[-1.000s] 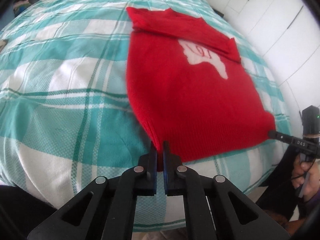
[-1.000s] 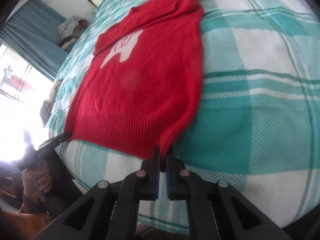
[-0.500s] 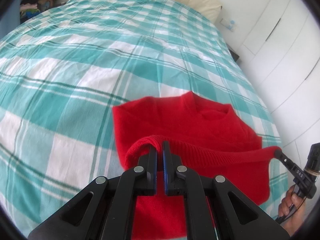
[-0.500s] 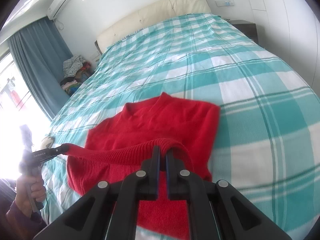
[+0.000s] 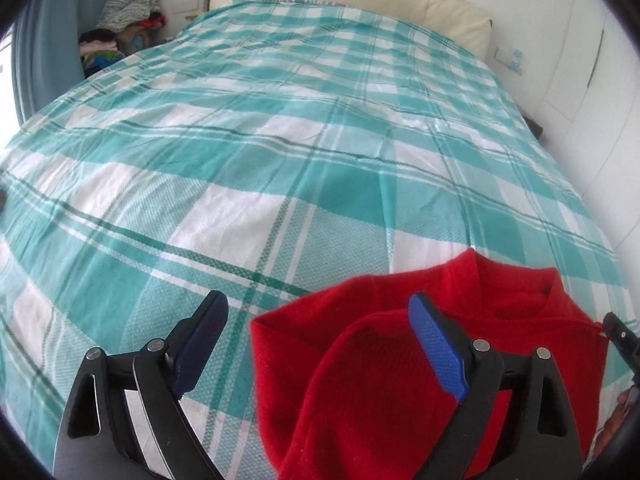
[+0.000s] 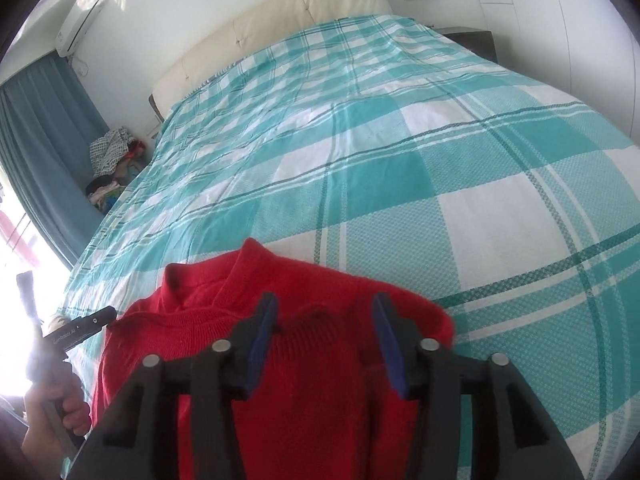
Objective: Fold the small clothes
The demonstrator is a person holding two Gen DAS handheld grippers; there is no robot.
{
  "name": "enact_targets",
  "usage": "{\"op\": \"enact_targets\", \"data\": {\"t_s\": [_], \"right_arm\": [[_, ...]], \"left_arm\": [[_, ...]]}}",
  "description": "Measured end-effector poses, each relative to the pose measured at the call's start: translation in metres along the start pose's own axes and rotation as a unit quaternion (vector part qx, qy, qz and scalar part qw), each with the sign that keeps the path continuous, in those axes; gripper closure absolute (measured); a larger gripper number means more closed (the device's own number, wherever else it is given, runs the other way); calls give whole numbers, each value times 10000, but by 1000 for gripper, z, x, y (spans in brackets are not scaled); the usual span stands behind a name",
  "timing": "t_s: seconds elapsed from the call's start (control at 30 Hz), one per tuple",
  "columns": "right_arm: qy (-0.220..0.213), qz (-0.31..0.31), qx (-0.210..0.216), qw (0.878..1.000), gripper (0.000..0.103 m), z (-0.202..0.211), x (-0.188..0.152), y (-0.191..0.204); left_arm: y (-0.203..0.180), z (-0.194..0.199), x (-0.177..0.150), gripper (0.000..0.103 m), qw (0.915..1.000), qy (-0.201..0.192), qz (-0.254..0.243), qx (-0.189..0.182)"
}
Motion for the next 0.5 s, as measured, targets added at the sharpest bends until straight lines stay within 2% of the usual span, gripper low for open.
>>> {"op": "enact_targets", "data": {"t_s": [0.2,0.5], "right_arm": [[-214,663,-183,9974,51,43,-12,14],[-294,1163,-20,9928,47,119,-69,22]], "left_arm": [[3,46,0,10,9985,-335,-313,304],[1,128,-30,7,9943,-832,-483,451]]}}
Point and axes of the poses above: each gripper's, at about its wrist camera, not at the fingertips, and z roughly against the way its jaws point, y to its left, x to its top, the point moved 3 cm from there along -z, roughly the way its jaws point, and after that the axes turned 13 degrees about -z, right-handed, at the moved point
